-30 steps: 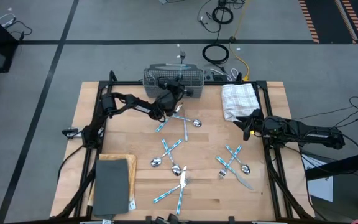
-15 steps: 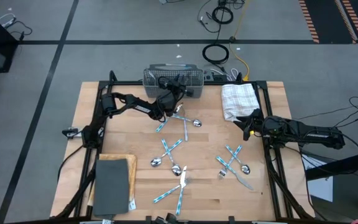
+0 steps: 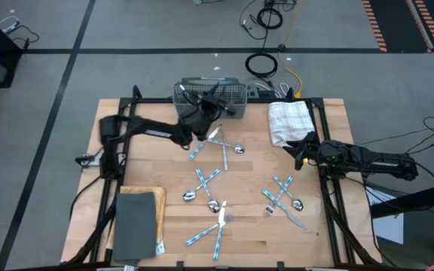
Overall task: Sort silverware
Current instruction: Put the blue spoon into the gray silverware rack
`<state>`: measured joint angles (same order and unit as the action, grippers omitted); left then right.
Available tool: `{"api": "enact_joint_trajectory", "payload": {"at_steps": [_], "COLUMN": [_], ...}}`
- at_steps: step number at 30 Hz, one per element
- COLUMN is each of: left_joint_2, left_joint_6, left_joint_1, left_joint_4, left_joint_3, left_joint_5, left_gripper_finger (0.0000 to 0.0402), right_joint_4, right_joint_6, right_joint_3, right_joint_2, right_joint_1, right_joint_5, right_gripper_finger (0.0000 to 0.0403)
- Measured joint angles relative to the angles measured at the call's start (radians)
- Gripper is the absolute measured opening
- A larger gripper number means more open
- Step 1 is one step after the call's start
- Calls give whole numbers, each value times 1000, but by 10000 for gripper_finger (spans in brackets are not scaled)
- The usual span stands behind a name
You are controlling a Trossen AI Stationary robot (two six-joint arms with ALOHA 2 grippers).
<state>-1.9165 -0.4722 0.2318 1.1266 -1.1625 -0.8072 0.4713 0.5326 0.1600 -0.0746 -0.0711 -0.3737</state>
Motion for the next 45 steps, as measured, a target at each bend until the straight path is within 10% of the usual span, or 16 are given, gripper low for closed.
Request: {"api": "enact_joint_trajectory", "payload": {"at_steps": [8, 14, 22, 35, 45], "left_joint_2": [347, 415, 480, 590, 612], "left_joint_6": [498, 650, 729, 857, 912], "left_joint_1": [-98, -198, -358, -508, -576], "left_joint_4": [-949, -1321, -1427, -1635, -1798], "left_joint_3": [-87, -150, -156, -156, -156], "left_joint_5": [555, 825, 767, 589, 509], "left_gripper_finger": [114, 114, 114, 114, 114], "right_joint_4": [1, 3, 17, 497, 331], "right_joint_6": [12, 92, 203, 129, 140], "right_joint_3": [0, 0, 20, 513, 520], "right_joint_2": [0, -47, -356, -865, -1130], "right_joint_1": [0, 1, 16, 201, 340], "right_joint_5": [17, 213, 532, 280, 301], "right_gripper_finger": [139, 139, 139, 139, 149]}}
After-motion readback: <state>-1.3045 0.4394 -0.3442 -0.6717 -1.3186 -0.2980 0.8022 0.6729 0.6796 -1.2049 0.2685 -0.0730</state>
